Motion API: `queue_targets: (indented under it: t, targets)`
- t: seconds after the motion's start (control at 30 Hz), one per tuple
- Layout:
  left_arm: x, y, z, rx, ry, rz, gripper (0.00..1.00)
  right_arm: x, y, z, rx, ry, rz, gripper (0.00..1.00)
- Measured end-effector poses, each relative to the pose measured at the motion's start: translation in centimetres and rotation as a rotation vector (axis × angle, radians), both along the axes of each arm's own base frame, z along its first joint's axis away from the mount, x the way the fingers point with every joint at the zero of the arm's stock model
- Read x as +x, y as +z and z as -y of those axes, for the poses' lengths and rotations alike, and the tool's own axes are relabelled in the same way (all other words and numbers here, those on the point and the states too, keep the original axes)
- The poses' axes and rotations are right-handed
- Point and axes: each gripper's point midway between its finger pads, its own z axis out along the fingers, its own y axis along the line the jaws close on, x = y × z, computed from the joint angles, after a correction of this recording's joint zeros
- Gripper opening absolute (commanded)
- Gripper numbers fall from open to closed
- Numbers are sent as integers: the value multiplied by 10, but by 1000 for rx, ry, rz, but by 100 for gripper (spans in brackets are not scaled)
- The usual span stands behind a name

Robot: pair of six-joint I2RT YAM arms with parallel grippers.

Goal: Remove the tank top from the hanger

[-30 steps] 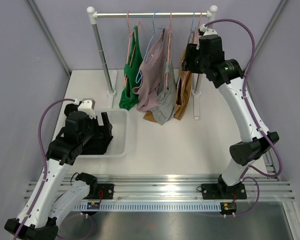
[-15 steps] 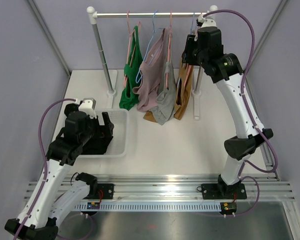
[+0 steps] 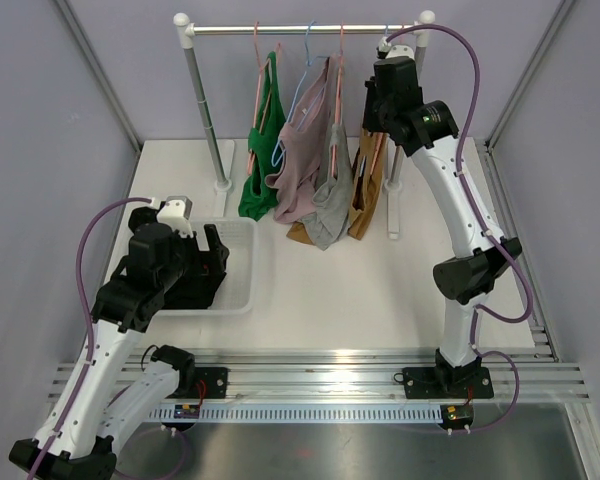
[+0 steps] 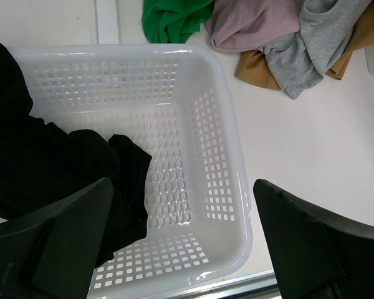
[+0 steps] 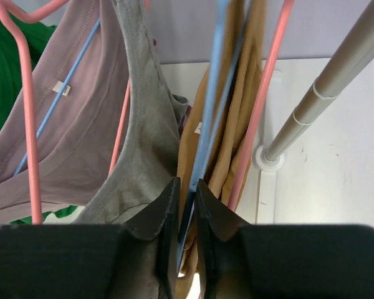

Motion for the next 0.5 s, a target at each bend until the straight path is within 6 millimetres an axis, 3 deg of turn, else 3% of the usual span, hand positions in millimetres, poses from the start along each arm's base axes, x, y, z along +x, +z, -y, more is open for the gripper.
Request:
queue_targets:
  t: [0.13, 0.17, 0.2, 0.5]
  targets:
    - [-1, 0, 1, -4, -8, -1, 99, 1, 0, 4, -13, -16, 4, 11]
    - [-1, 0, 2, -5, -10, -2, 99, 1, 0, 4, -15, -18, 4, 1]
    - [-1, 0, 2, -6, -11, -2, 99, 1, 0, 5, -21, -18, 4, 0]
    - [-1, 1, 2, -8, -13, 0, 99, -1, 1, 9, -39, -24, 5, 0]
